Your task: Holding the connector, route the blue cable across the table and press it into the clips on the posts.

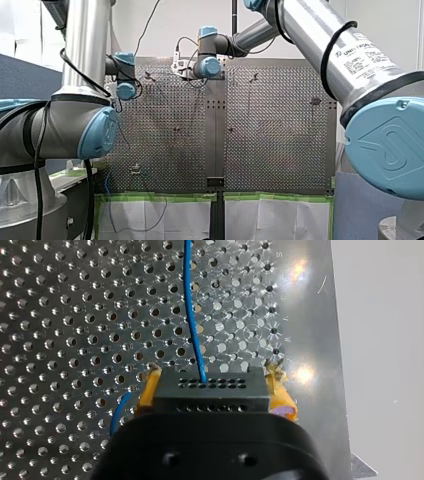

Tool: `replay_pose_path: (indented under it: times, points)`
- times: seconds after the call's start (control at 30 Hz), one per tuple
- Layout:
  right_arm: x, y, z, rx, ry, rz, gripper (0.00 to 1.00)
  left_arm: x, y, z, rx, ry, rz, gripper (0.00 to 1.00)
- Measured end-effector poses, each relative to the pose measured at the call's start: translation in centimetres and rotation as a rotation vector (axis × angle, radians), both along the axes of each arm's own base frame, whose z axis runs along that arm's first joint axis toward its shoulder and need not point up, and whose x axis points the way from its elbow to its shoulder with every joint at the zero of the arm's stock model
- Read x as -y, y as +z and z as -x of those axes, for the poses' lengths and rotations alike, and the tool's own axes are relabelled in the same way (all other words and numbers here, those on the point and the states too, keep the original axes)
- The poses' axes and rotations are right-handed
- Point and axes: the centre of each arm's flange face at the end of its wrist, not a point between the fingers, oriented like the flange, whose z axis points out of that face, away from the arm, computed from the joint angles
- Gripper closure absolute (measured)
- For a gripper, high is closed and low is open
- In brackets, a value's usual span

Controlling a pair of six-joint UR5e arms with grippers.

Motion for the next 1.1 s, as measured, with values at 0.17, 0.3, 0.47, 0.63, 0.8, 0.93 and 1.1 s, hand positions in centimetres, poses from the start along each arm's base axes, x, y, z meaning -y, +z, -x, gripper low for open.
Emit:
replay_pose_path:
  times: [0.17, 0.3, 0.47, 0.63, 0.8, 0.93, 1.1]
  points:
    - [0.1, 0.0, 0.1, -0.004, -0.012, 0.004, 1.0, -0.5, -0.4, -1.3, 0.004, -0.028, 0.015, 1.0]
    - [0.3, 0.0, 0.3, -0.006, -0.032, 0.004, 1.0, -0.6, -1.5, -2.1, -0.027, -0.033, 0.014, 1.0]
    - [0.3, 0.0, 0.3, -0.005, -0.039, 0.005, 1.0, -0.9, -2.1, -2.2, -0.051, -0.02, 0.019, 1.0]
    - [0.3, 0.0, 0.3, -0.004, -0.038, 0.005, 1.0, -1.1, -2.5, -1.8, -0.08, 0.006, 0.044, 1.0]
    - [0.3, 0.0, 0.3, -0.004, -0.037, 0.006, 1.0, -0.8, -2.2, -0.8, -0.106, 0.034, 0.084, 0.87]
    - [0.3, 0.0, 0.2, -0.005, -0.036, 0.007, 1.0, -0.4, -1.8, 0.6, -0.123, 0.04, 0.11, 0.8]
    - [0.3, 0.0, 0.2, -0.013, -0.037, 0.014, 1.0, -0.5, -1.0, 2.6, -0.097, 0.033, 0.152, 0.4]
